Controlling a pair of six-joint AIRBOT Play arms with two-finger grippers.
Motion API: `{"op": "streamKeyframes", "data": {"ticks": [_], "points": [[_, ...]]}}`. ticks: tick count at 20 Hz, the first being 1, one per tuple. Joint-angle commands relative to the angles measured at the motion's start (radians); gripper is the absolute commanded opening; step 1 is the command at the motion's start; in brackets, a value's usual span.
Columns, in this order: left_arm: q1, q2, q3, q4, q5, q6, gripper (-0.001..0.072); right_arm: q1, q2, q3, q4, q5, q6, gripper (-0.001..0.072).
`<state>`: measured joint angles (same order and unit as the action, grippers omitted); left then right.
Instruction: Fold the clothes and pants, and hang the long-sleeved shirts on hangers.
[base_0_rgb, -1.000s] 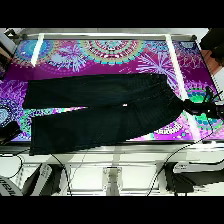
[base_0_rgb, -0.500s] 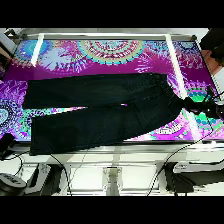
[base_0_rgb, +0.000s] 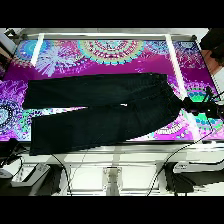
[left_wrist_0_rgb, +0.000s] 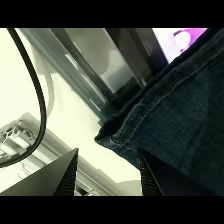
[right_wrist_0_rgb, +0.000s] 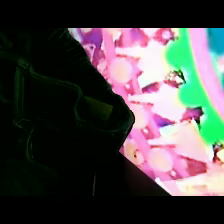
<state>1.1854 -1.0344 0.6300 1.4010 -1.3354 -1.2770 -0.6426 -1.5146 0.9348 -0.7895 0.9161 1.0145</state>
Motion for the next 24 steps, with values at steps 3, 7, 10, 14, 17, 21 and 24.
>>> {"op": "streamKeyframes", "data": {"ticks": [3,7,10,14,17,21,24], "points": [[-0.002,-0.063,-0.003,-0.061,0.025,0.182,0.0402,0.001,0.000,0.000,0.000,0.056,0.026,0.0025],[-0.002,-0.108,-0.007,-0.079,0.041,0.240,0.0400,0.001,0.000,0.000,0.000,0.074,0.051,0.0025],[-0.002,-0.135,-0.008,-0.079,0.041,0.265,0.0397,0.001,0.000,0.000,0.000,0.088,0.051,0.0025],[-0.037,-0.189,-0.008,-0.074,0.045,0.277,0.0397,0.001,0.000,0.000,0.000,0.095,0.051,0.0025],[-0.087,-0.225,-0.008,-0.078,0.044,0.287,0.0318,0.001,0.000,0.000,0.001,0.114,0.051,0.0025],[-0.151,-0.231,0.023,-0.118,-0.037,0.284,0.0034,0.000,0.014,0.024,-0.004,0.195,0.075,0.0024],[-0.145,-0.231,0.173,-0.149,-0.187,0.122,0.0034,-0.014,0.060,0.116,-0.145,0.309,0.201,0.0024]]}}
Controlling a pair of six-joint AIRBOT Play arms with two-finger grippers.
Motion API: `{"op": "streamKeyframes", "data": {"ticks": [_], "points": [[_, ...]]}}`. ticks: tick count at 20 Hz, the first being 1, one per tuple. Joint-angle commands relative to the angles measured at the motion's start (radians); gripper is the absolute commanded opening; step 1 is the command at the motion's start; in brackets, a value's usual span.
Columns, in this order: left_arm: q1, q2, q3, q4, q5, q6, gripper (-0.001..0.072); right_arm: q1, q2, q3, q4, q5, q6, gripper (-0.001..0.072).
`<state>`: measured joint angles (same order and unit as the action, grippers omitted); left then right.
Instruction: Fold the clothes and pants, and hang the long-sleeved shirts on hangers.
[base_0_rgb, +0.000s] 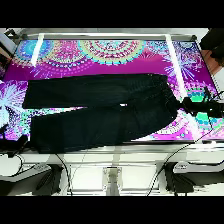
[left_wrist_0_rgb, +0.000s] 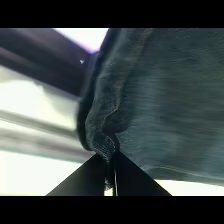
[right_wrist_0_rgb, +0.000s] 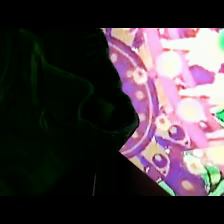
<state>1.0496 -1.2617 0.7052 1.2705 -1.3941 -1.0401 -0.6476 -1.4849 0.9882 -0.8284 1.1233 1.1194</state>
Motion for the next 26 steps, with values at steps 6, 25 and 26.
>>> {"op": "streamKeyframes", "data": {"ticks": [6,25,26], "points": [[-0.003,0.029,0.354,-0.162,-0.186,-0.310,0.0034,-0.028,0.152,0.292,-0.441,0.375,0.186,0.0024],[-0.114,0.066,0.562,-0.431,-0.141,-0.547,0.0032,-0.032,0.160,0.337,-0.538,0.710,0.122,0.0021],[-0.139,0.044,0.578,-0.394,-0.149,-0.547,0.0031,-0.032,0.161,0.337,-0.538,0.710,0.122,0.0021]]}}
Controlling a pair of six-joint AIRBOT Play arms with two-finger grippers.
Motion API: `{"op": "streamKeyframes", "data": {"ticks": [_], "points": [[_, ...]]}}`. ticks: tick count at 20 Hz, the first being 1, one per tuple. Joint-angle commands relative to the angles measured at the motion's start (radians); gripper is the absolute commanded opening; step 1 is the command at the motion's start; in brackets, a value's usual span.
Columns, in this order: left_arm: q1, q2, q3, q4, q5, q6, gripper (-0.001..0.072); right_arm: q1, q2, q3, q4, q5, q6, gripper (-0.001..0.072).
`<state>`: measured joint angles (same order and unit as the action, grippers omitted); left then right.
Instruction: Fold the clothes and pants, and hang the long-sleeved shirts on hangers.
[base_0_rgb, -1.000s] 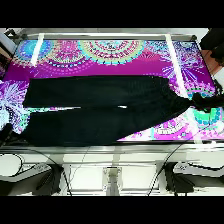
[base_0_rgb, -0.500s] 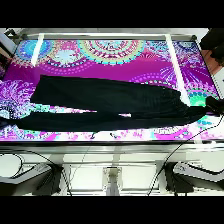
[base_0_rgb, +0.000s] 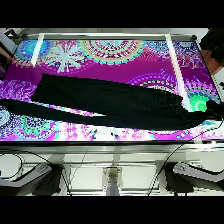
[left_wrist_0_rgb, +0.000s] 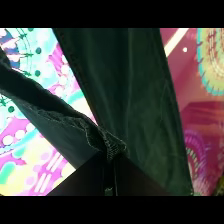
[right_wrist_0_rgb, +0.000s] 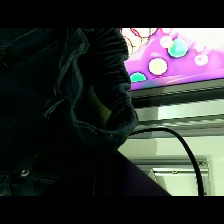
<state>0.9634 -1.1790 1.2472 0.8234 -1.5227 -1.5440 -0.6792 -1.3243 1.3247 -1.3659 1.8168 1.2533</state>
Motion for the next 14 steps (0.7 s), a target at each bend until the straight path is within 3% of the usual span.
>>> {"op": "streamKeyframes", "data": {"ticks": [1,3,5,9,14], "points": [[-0.075,-0.059,0.056,0.087,-0.012,-0.042,0.0032,-0.002,0.000,0.005,0.000,-0.002,-0.014,0.0021],[-0.109,-0.091,0.094,0.091,0.040,-0.026,0.0032,-0.041,0.000,0.021,0.046,-0.161,0.006,0.0021],[-0.146,-0.129,0.139,0.089,0.080,-0.016,0.0032,-0.109,-0.002,0.026,0.196,-0.275,0.029,0.0020],[-0.244,-0.232,0.186,0.066,0.172,-0.027,0.0032,-0.169,-0.021,0.019,0.290,-0.340,0.066,0.0020],[-0.317,-0.329,0.187,0.028,0.346,-0.034,0.0032,-0.100,-0.090,0.018,0.391,-0.418,0.083,0.0020]]}}
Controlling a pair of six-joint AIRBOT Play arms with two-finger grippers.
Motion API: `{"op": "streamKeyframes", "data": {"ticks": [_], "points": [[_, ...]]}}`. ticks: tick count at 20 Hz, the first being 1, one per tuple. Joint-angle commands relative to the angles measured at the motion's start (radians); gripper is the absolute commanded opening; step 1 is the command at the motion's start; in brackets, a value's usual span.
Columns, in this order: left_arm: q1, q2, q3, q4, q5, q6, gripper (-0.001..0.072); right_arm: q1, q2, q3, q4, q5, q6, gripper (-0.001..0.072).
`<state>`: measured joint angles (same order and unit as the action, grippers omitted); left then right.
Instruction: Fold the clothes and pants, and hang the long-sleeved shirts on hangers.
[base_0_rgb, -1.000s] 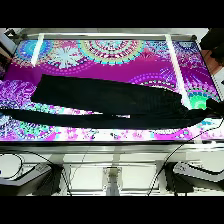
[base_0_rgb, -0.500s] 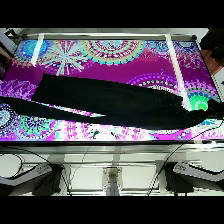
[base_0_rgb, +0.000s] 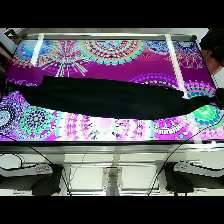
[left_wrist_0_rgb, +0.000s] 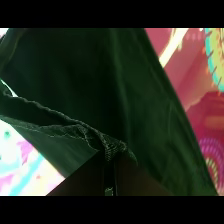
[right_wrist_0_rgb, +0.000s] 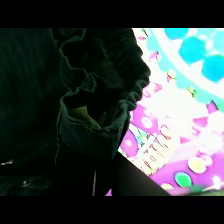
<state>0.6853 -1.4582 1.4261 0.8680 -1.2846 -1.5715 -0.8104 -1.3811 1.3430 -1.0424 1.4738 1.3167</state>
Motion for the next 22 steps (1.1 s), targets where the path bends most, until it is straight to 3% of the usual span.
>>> {"op": "streamKeyframes", "data": {"ticks": [1,7,12,15,22], "points": [[-0.039,-0.061,0.012,-0.016,0.136,-0.023,0.0032,0.058,-0.048,0.000,0.068,-0.119,0.037,0.0021],[-0.066,-0.161,0.057,-0.132,0.285,-0.026,0.0032,0.166,-0.170,0.000,0.071,-0.293,0.117,0.0021],[-0.150,-0.252,0.057,-0.142,0.447,-0.011,0.0032,0.258,-0.229,0.002,0.071,-0.540,0.168,0.0021],[-0.174,-0.292,0.058,-0.144,0.534,-0.011,0.0032,0.275,-0.261,0.002,0.071,-0.613,0.189,0.0021],[-0.254,-0.432,0.187,-0.145,0.612,0.016,0.0032,0.356,-0.359,0.002,0.089,-0.838,0.222,0.0021]]}}
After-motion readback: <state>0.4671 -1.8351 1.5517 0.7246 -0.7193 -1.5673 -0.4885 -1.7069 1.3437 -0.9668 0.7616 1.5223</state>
